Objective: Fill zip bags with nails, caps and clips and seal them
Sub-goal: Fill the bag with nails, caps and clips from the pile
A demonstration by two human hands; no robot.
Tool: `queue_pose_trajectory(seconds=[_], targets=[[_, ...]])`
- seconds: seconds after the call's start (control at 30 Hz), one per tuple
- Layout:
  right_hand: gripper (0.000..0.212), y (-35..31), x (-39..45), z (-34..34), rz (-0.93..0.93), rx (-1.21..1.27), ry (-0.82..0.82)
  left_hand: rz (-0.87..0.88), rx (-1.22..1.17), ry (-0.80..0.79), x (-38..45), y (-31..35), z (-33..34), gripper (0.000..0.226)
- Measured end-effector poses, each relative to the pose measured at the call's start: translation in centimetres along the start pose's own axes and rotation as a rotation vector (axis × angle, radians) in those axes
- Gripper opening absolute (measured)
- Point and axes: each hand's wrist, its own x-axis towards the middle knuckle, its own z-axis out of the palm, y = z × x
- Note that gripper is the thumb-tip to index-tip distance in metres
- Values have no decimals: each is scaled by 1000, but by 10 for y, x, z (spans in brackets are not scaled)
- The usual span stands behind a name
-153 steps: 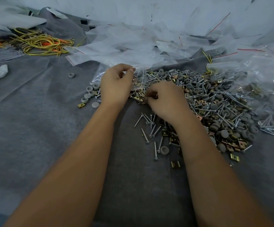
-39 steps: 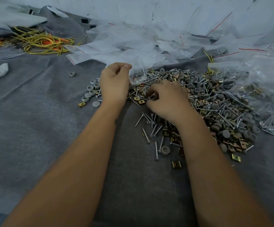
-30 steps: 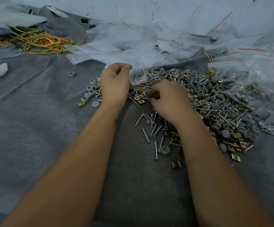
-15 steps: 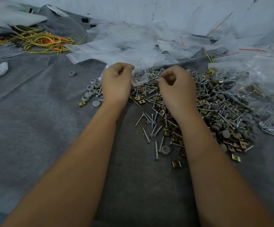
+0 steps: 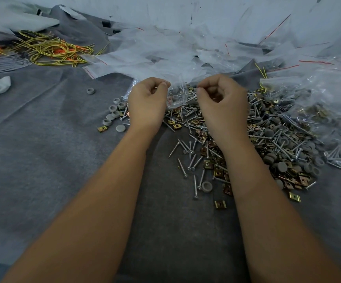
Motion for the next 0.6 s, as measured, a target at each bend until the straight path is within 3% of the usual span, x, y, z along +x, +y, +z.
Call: queue_pose_trajectory(seconds=[0.43, 0.6], targets=[[11, 3, -5, 12, -100, -93, -129, 22, -35, -52, -2, 3, -1, 19], [22, 8, -6, 15, -138, -217, -182, 21, -38, -68, -2, 2, 0, 19]])
